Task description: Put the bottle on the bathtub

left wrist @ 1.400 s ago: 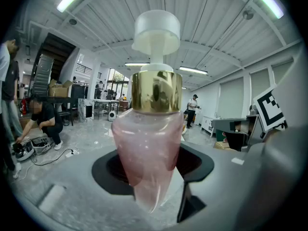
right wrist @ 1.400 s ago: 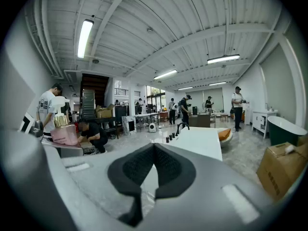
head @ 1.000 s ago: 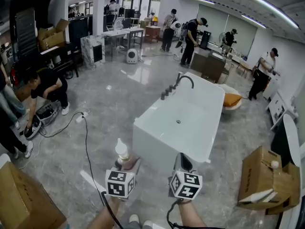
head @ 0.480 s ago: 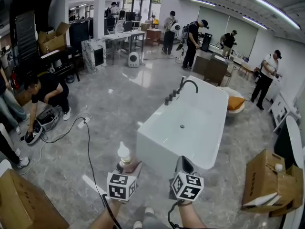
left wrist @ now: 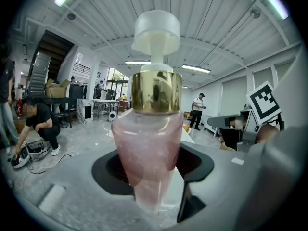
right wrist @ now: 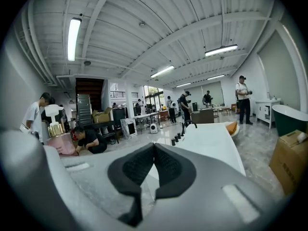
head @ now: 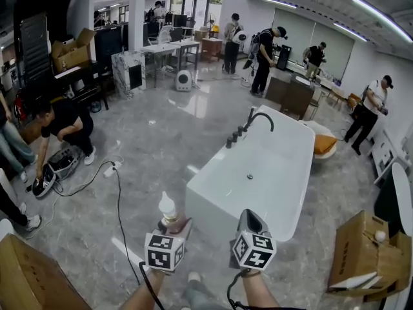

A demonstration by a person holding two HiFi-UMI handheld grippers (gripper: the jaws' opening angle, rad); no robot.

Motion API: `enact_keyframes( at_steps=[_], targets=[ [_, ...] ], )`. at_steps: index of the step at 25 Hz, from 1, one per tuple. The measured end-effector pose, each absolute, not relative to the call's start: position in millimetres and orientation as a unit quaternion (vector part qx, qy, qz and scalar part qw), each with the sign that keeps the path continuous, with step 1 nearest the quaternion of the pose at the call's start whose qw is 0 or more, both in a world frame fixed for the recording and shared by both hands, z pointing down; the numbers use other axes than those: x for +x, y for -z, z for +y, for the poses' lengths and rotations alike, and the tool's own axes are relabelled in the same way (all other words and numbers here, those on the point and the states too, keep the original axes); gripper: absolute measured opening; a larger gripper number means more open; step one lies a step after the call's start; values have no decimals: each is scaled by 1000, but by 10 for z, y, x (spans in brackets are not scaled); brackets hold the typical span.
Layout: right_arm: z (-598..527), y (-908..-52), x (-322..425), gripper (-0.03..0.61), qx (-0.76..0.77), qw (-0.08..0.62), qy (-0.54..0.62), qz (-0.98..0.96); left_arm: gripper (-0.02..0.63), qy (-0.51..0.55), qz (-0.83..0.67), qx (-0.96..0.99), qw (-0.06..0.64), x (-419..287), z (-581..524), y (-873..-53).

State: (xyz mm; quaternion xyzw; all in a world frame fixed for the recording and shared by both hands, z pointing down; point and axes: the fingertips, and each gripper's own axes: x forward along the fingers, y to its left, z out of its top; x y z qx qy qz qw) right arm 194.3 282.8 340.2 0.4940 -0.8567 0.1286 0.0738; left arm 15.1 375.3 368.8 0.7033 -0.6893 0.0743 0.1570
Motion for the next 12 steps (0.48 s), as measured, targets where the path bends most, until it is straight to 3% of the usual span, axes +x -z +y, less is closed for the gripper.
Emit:
enact_keyframes(
  at_steps=[12],
  targets=[
    [1739, -3324, 1713, 3, 493, 75, -125, -858, 259, -79, -690, 703, 155, -86, 2686, -3599]
  ],
)
